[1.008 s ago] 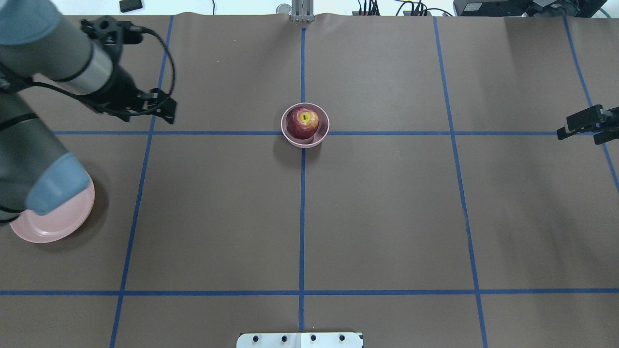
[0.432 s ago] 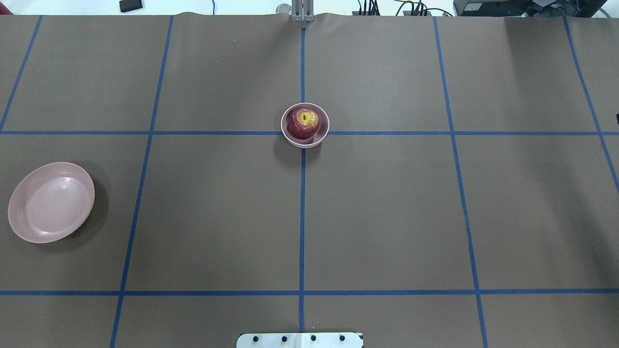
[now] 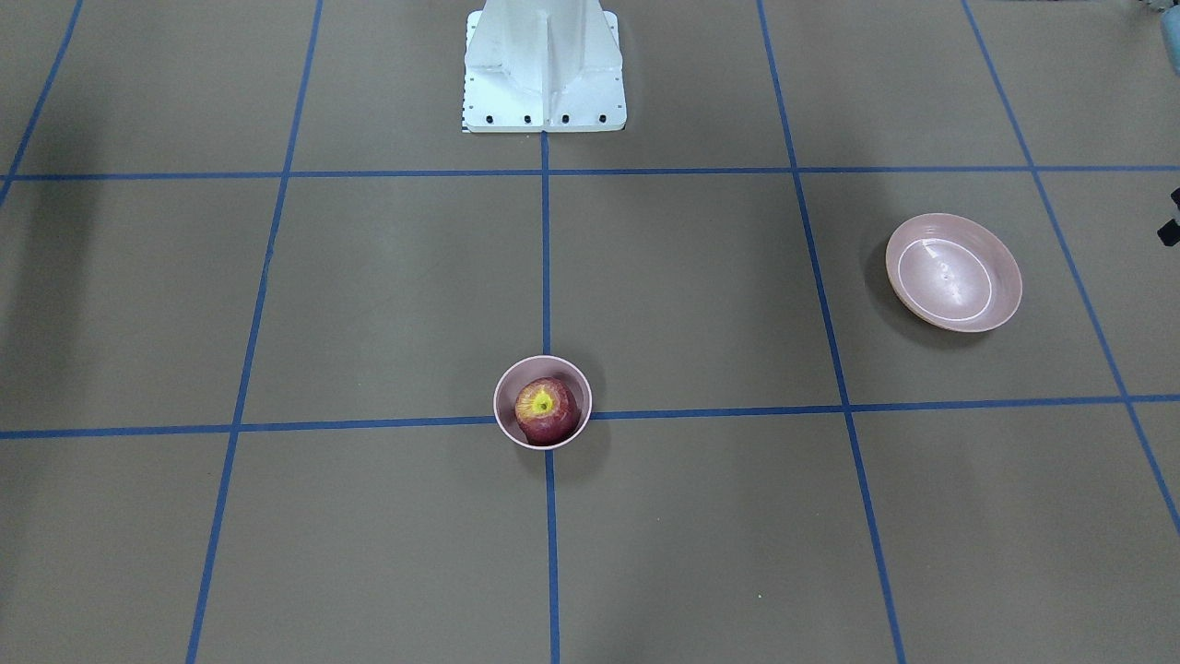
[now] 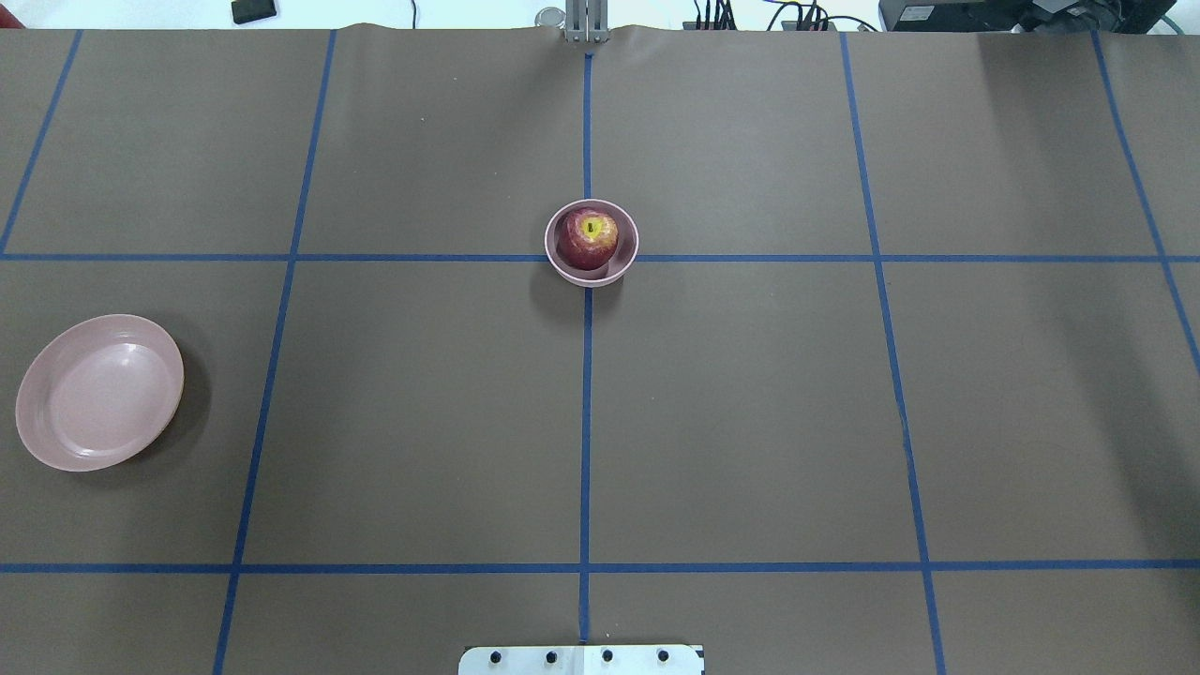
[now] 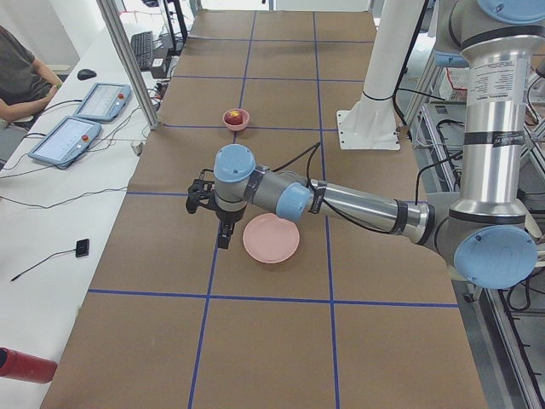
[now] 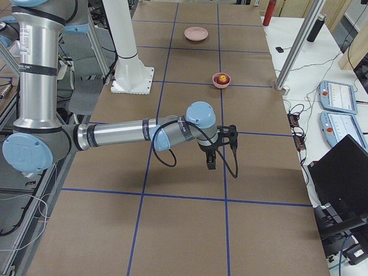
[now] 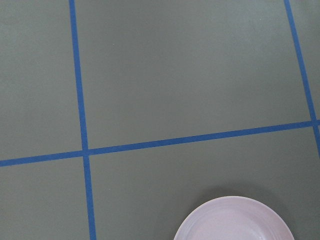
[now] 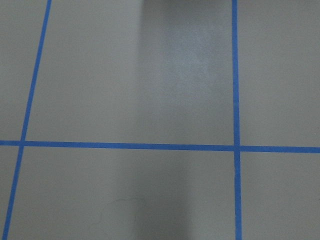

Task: Move apple from plate to bowl

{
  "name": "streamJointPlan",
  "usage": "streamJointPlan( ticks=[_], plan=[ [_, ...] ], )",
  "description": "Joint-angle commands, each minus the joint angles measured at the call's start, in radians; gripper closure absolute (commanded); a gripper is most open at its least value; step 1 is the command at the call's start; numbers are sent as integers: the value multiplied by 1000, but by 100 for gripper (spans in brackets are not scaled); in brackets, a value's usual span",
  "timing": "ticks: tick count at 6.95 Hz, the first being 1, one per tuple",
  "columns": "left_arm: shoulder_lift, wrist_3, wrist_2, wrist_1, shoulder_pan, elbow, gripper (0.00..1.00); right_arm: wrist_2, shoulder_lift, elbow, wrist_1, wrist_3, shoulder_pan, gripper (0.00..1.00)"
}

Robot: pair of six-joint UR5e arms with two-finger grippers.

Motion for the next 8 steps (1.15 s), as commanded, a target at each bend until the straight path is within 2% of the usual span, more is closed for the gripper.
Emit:
streamJointPlan(
  ticks=[1,3,4,6,8],
  plan=[
    [70,11,35,-4,-23,-42,2,13,-53,50,-23,-20,6,0],
    [44,17,36,-2,-21,-38,2,16,-70,32,-24,-28,-20,0],
    [46,19,31,-7,-23,0,2,18,-70,23,-21,-49,-25,0],
    [46,-15,28,-7,-20,-11,2,13,-69,26,-23,-52,-24,0],
    [46,-11,-6,-22,-21,30,2,13,-57,28,-23,-51,-33,0]
  ],
)
